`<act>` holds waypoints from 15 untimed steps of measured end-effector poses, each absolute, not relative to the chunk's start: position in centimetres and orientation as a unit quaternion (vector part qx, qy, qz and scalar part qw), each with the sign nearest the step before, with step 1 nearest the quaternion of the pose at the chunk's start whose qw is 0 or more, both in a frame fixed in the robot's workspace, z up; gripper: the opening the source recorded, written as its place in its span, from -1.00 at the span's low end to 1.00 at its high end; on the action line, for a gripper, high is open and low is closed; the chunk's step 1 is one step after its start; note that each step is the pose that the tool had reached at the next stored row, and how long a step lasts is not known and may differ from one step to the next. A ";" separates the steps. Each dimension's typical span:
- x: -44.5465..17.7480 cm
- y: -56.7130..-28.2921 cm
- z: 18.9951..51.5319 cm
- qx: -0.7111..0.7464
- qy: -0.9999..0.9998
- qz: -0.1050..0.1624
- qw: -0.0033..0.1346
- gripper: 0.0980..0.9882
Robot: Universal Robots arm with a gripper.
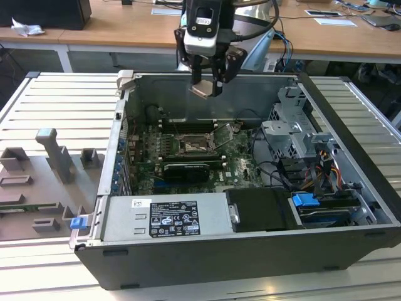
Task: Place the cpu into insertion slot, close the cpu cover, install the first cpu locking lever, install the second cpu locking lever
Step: 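Place the cpu into insertion slot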
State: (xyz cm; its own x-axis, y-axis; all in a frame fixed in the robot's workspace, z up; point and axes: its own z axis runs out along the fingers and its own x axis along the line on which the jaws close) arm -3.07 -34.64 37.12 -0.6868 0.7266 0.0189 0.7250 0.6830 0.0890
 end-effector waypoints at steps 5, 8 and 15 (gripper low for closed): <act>-3.1 -34.6 37.1 0.439 0.897 0.044 0.011 0.00; -3.1 -34.6 37.0 0.469 0.882 0.044 0.012 0.00; -3.1 -34.6 36.5 0.470 0.882 0.043 0.012 0.00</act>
State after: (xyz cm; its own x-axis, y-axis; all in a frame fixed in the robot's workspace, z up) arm -3.07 -34.64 36.54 -0.5585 0.8293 0.0195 0.8272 0.5550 0.0878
